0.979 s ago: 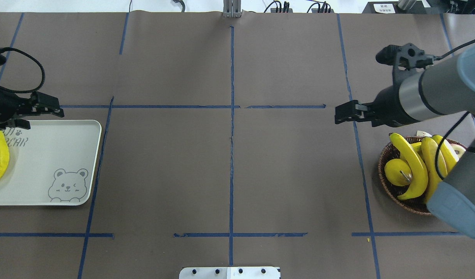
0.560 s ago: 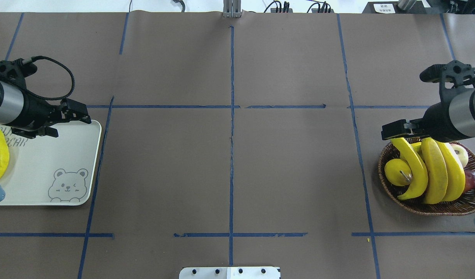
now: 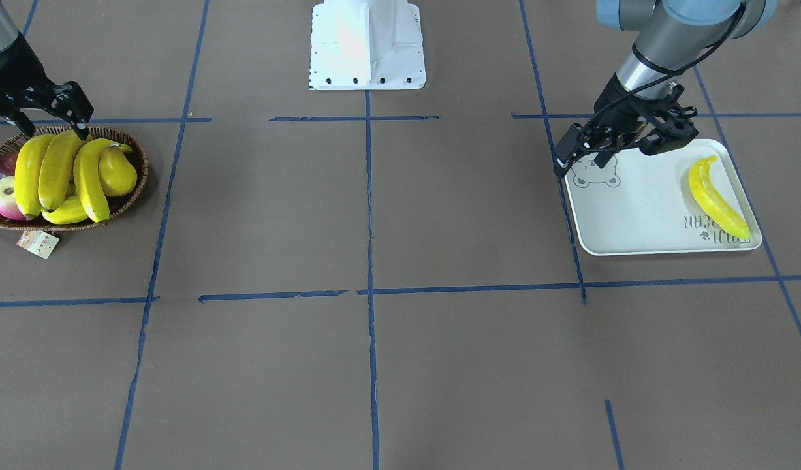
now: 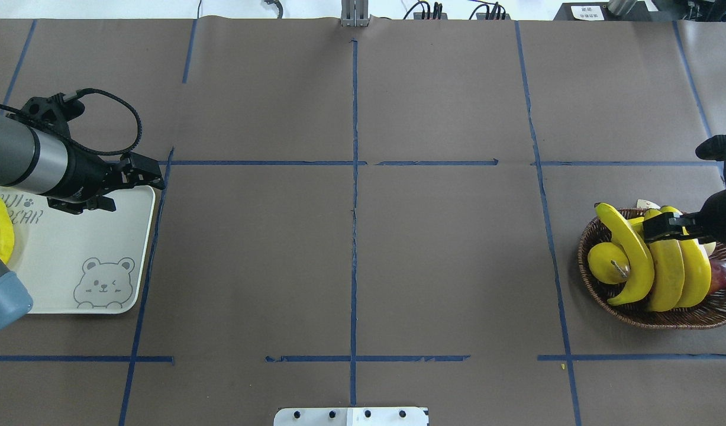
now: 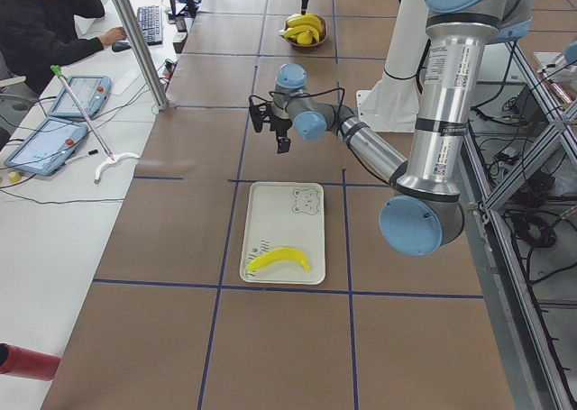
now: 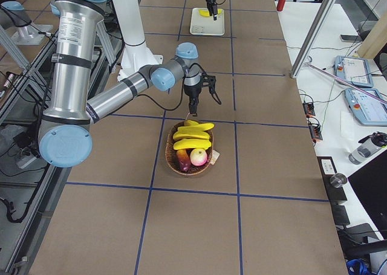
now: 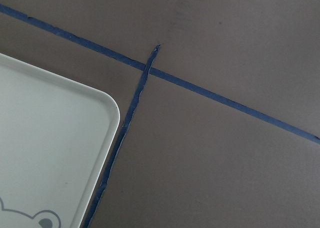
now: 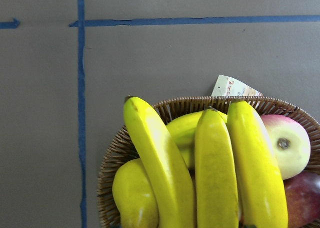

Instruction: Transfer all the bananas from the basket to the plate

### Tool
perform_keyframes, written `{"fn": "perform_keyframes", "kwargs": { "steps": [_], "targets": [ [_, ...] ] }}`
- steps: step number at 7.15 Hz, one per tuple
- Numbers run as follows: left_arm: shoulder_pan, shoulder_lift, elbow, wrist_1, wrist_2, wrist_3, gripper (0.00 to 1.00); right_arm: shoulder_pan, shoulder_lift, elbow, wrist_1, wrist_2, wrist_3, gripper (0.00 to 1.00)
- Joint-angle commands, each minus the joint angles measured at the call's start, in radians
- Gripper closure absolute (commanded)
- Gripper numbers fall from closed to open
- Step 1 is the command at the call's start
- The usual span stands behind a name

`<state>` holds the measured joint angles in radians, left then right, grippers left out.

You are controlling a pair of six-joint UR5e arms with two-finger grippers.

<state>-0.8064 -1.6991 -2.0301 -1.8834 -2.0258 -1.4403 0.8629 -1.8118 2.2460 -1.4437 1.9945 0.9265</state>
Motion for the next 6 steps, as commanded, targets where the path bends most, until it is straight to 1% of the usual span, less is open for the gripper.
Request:
{"fn": "perform_keyframes", "kwargs": {
  "steps": [1,3,6],
  "targets": [
    [0.001,-0.007,-0.002,0.001,0.001,-0.008,0.0,-0.001,-0.055,-0.073,0.144,0.007,0.003,0.18],
    [0.003,-0.007,-0.004,0.001,0.001,-0.008,0.0,-0.002,-0.058,-0.092,0.146,0.007,0.003,0.2],
    [0.01,-0.007,-0.002,0.001,0.005,-0.009,0.0,-0.034,-0.058,-0.101,0.135,0.027,0.005,0.25]
  ]
}}
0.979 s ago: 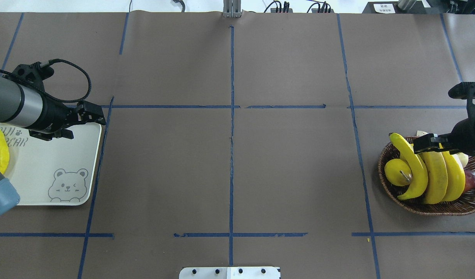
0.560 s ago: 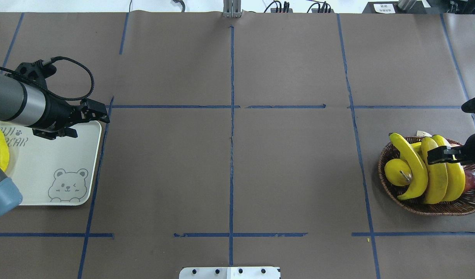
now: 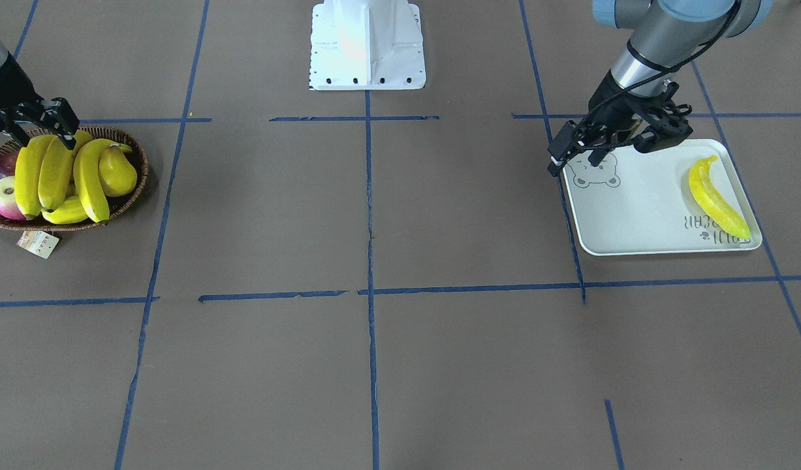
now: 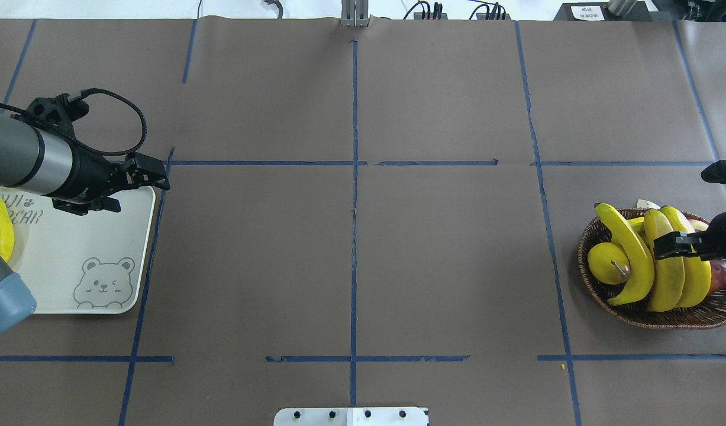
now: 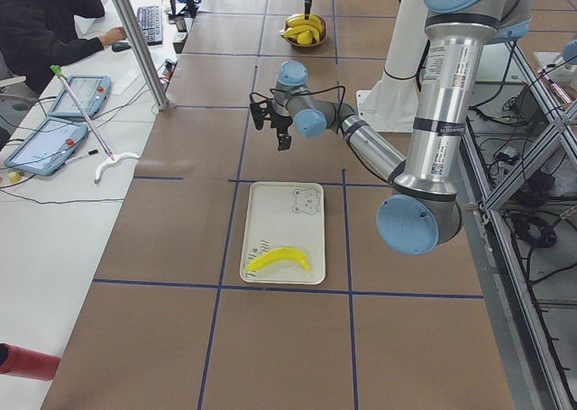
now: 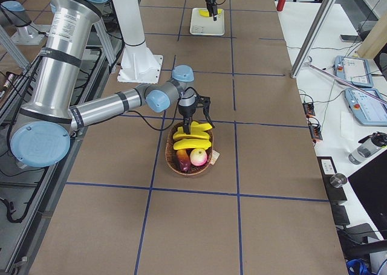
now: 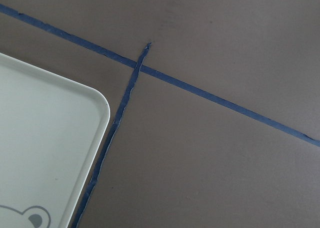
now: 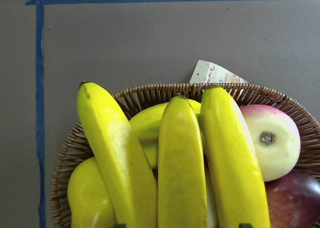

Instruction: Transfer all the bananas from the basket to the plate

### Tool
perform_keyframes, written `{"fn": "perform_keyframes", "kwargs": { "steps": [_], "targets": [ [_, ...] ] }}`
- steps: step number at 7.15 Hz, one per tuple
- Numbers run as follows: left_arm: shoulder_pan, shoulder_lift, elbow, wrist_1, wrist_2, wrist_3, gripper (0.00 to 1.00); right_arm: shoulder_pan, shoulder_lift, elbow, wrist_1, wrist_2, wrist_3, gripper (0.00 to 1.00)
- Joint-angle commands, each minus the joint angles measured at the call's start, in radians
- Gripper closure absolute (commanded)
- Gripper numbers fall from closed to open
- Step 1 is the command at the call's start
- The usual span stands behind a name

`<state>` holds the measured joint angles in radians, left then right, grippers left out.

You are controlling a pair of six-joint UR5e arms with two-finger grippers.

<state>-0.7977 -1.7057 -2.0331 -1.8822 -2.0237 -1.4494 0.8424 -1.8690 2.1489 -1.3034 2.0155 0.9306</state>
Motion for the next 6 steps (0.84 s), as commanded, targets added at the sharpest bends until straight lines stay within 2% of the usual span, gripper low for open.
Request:
{"fn": "perform_keyframes", "kwargs": {
  "steps": [1,5,6],
  "targets": [
    [0.002,0.0,0.001,-0.002,0.003,0.0,0.0,-0.038,0.001,-0.026,-0.007,0.005,0.0,0.26],
    [0.002,0.0,0.001,-0.002,0.003,0.0,0.0,-0.037,0.001,-0.052,-0.005,0.005,-0.001,0.35],
    [0.003,0.0,0.002,-0.002,0.003,0.0,0.0,-0.039,0.001,-0.053,-0.007,0.005,-0.001,0.4]
  ]
}}
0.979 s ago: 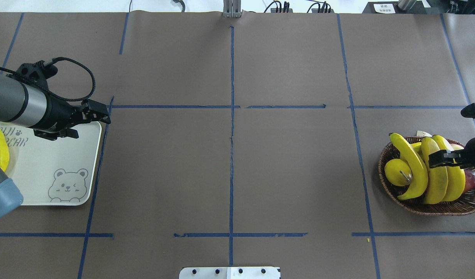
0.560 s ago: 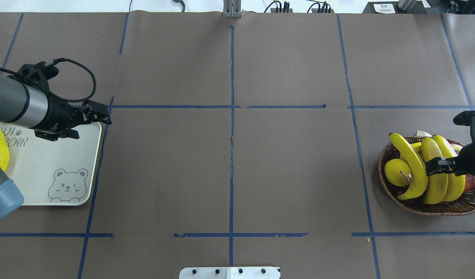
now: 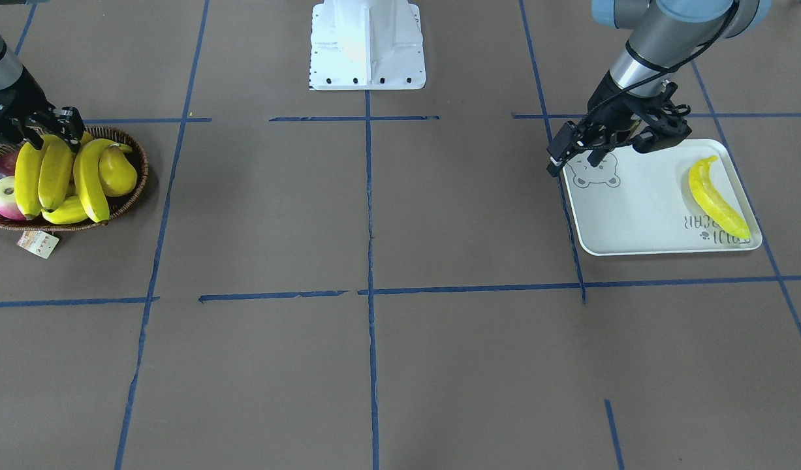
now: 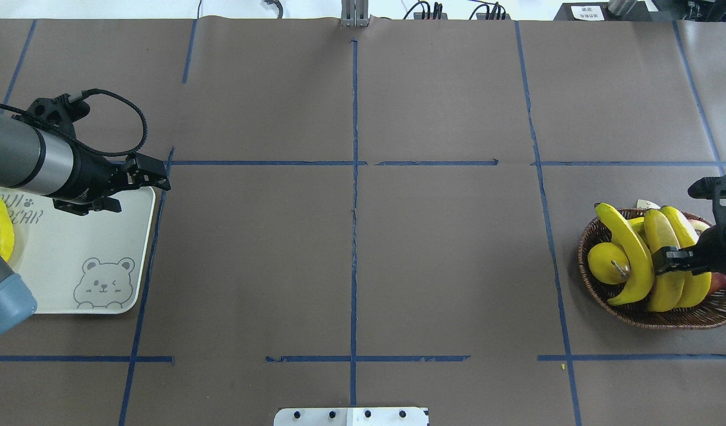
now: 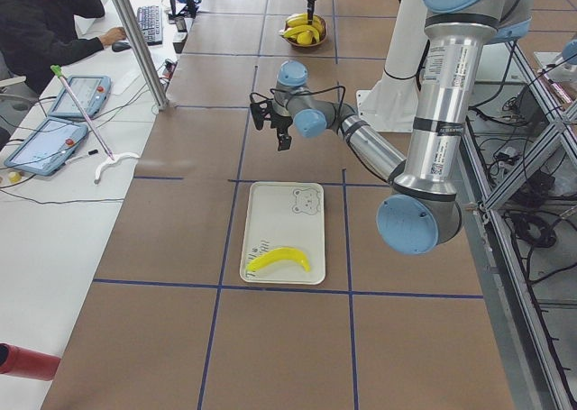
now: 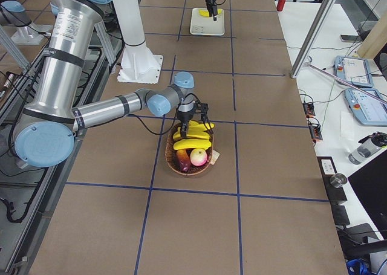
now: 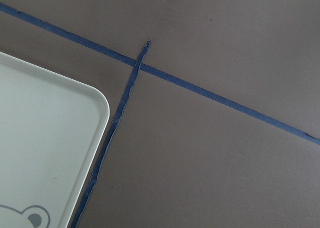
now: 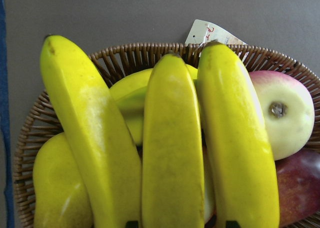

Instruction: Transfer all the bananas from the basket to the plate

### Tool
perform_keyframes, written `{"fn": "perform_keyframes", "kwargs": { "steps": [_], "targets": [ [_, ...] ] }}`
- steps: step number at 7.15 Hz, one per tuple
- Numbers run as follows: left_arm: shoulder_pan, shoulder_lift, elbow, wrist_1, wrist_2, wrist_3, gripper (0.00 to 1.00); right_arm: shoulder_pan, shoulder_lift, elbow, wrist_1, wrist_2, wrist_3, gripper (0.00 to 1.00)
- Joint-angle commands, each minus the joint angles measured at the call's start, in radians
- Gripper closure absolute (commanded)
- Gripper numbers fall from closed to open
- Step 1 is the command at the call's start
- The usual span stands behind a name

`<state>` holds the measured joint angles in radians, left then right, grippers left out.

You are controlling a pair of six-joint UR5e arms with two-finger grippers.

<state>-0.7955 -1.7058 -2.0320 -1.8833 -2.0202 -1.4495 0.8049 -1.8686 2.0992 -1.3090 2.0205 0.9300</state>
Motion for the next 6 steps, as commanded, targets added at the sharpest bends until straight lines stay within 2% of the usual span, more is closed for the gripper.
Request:
{"fn": "perform_keyframes", "kwargs": {
  "steps": [1,2,4,5,6],
  "targets": [
    [-0.001,0.002,0.001,0.001,0.0,0.001,0.0,-0.001,0.0,-0.005,-0.001,0.0,0.001,0.43],
    [-0.001,0.002,0.001,0.001,0.0,0.0,0.0,-0.001,0.002,-0.005,-0.001,0.001,0.001,0.48],
    [0.001,0.002,0.003,0.001,0.0,0.0,0.0,0.0,0.003,-0.001,0.001,0.004,0.001,0.89],
    [-0.001,0.0,0.003,0.001,0.0,0.001,0.0,0.004,0.003,0.013,-0.001,0.015,0.0,0.97],
    [0.001,0.0,0.004,0.0,0.0,0.0,0.0,0.035,0.0,0.025,-0.002,0.058,-0.003,0.98]
  ]
}}
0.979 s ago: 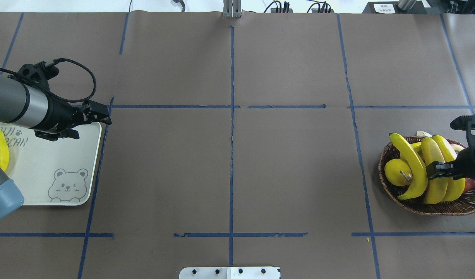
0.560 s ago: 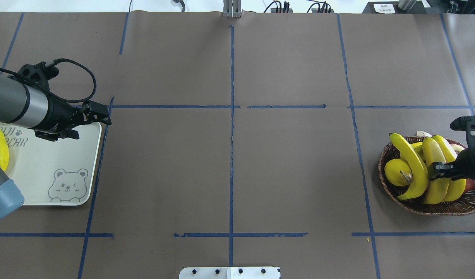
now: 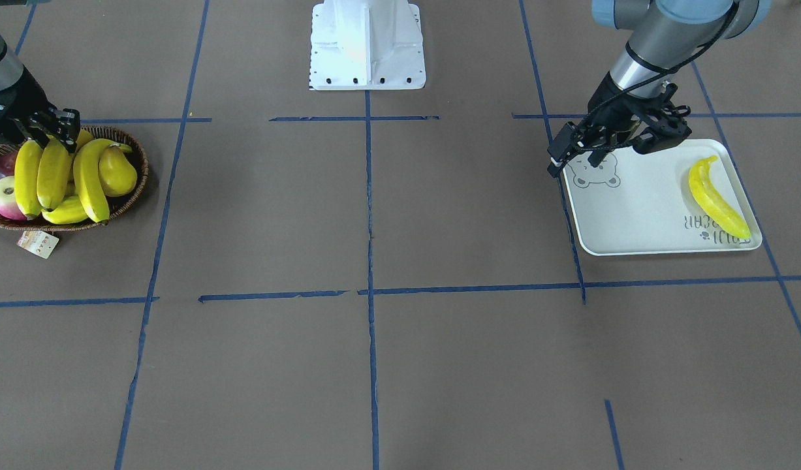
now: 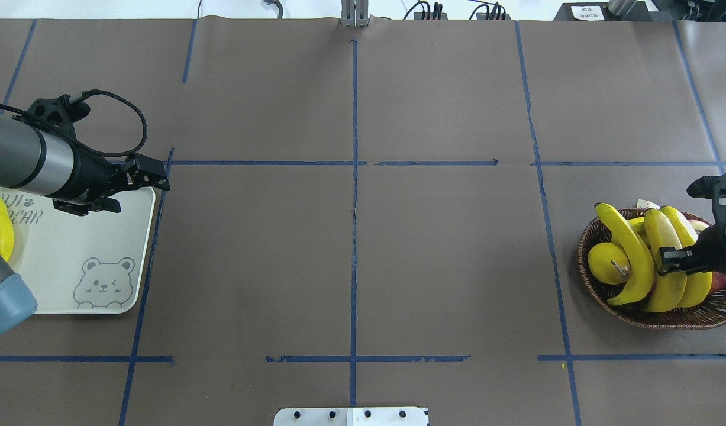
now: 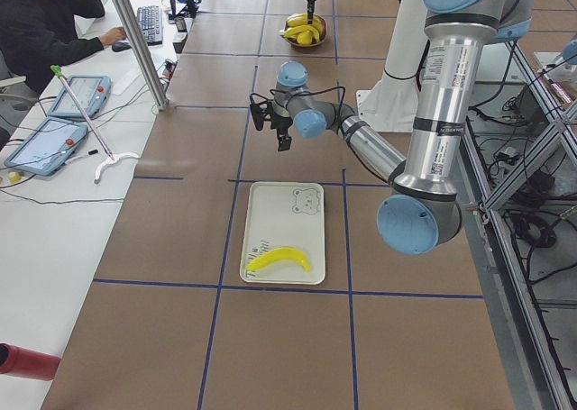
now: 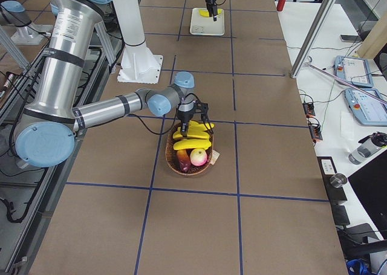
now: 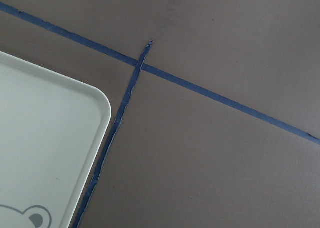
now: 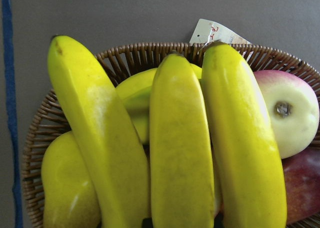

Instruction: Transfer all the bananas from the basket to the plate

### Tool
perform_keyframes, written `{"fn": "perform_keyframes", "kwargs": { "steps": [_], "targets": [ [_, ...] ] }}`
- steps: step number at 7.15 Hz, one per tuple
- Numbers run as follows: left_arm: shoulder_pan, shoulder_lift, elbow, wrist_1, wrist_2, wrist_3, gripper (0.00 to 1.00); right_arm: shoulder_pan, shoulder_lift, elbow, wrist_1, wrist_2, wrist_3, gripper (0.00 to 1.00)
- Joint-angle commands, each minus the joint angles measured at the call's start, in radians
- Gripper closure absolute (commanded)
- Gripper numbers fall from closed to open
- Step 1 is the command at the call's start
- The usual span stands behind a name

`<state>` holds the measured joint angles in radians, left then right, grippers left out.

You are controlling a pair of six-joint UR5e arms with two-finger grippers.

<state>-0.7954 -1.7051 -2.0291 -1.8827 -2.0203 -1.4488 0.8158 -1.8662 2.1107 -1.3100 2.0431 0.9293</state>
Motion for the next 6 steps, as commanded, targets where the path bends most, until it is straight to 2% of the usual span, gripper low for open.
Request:
{"fn": "perform_keyframes", "kwargs": {
  "steps": [1,3,4,5,6],
  "targets": [
    [0.001,0.001,0.001,-0.001,0.0,-0.001,0.0,0.096,-0.004,0.034,-0.006,0.098,-0.01,0.99],
    [0.002,0.001,0.003,-0.001,0.0,-0.001,0.0,0.201,-0.016,0.112,-0.038,0.173,-0.013,1.0],
    [0.002,-0.001,0.001,-0.001,0.0,-0.001,0.0,0.291,-0.004,0.168,-0.06,0.216,-0.042,1.0],
    [0.005,-0.005,-0.002,-0.003,-0.002,-0.001,0.0,0.299,0.092,0.164,-0.061,0.288,-0.046,1.0],
    [0.012,-0.027,0.001,-0.001,0.0,-0.01,0.0,0.293,0.219,0.123,-0.09,0.307,-0.037,1.0]
  ]
}}
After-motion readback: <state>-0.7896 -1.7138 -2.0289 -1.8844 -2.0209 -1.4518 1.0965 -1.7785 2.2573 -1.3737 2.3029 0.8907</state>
